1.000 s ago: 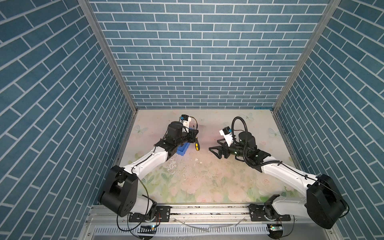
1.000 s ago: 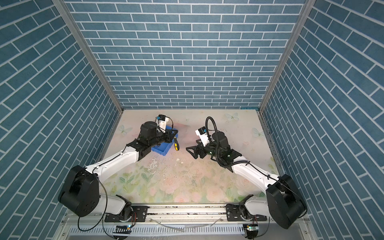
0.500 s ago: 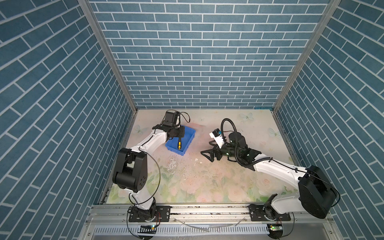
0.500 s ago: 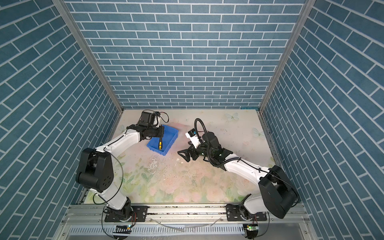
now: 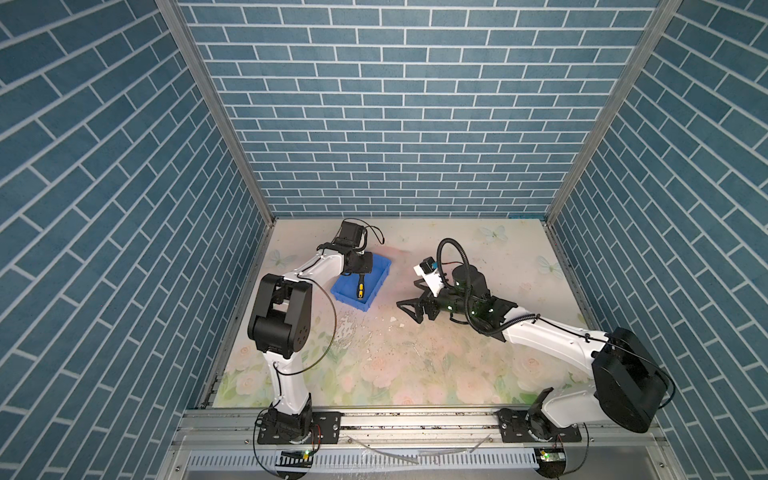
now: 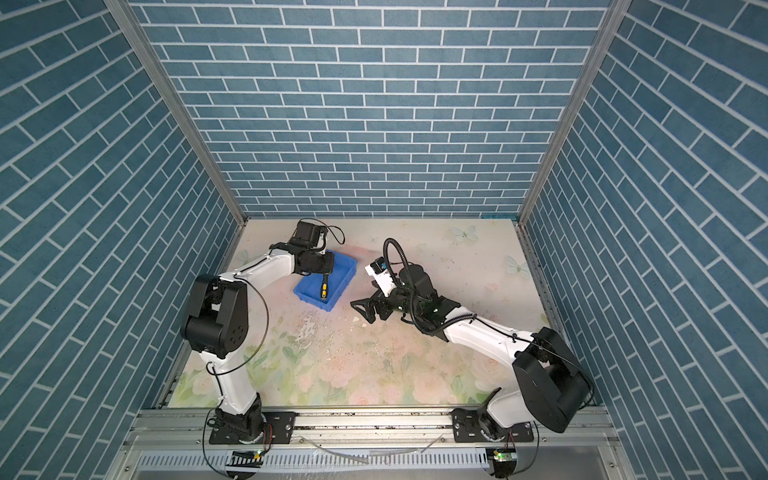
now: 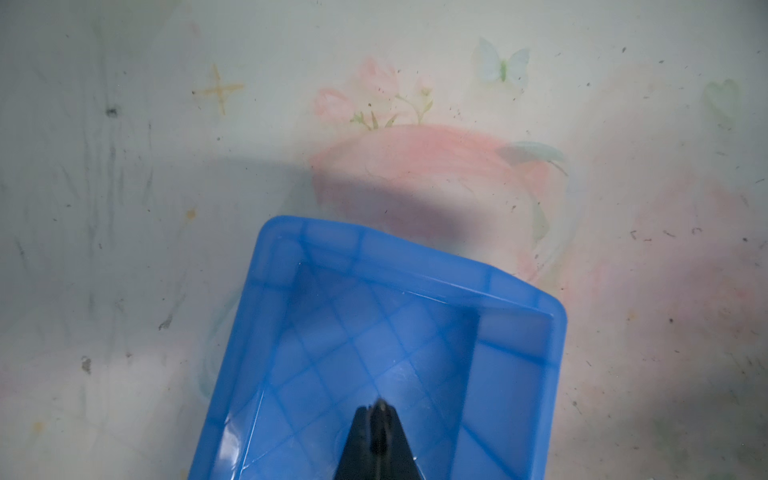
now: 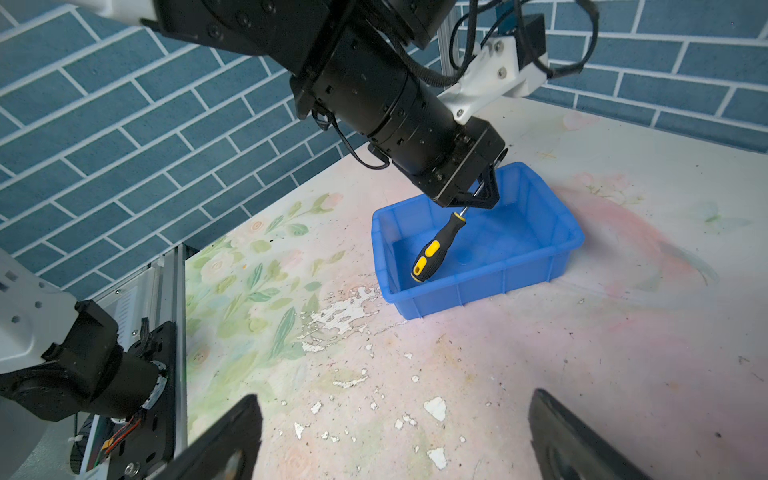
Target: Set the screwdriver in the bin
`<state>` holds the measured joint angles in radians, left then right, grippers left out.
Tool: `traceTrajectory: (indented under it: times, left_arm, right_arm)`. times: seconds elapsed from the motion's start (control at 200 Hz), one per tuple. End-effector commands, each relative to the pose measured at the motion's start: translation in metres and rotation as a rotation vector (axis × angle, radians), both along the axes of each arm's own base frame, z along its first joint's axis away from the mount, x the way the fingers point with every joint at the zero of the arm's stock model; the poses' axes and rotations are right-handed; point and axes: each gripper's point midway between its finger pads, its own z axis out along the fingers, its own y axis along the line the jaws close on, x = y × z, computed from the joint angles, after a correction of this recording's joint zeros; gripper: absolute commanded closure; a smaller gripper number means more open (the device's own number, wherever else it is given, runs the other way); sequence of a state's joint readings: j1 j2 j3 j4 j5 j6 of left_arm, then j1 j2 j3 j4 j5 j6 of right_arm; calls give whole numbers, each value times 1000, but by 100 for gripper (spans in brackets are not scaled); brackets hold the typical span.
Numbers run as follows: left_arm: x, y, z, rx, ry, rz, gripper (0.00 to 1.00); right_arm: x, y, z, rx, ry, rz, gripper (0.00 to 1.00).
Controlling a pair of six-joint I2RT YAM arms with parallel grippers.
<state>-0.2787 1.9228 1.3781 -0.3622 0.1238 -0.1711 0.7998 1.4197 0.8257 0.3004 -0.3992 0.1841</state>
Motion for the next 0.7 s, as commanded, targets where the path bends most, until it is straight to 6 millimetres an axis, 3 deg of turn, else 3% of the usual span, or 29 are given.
traceTrajectory:
  times: [0.0, 0.145, 0.26, 0.57, 0.695]
  left_arm:
    - [6, 2, -5, 3, 10, 12, 92]
    - [5, 3, -6, 2, -2, 12, 67]
    - [4, 6, 8, 12, -29, 14, 49]
    - [-9, 16, 85, -23, -243, 44, 7]
    - [-18, 21, 119, -48, -385, 49, 0]
  right_arm:
    - [9, 5, 21, 19, -80, -13, 1]
    - [13, -1, 23, 14, -99, -58, 1]
    - [15, -6, 24, 27, -113, -86, 1]
    - [33, -30, 32, 33, -165, -227, 1]
    - [45, -52, 37, 43, -185, -314, 1]
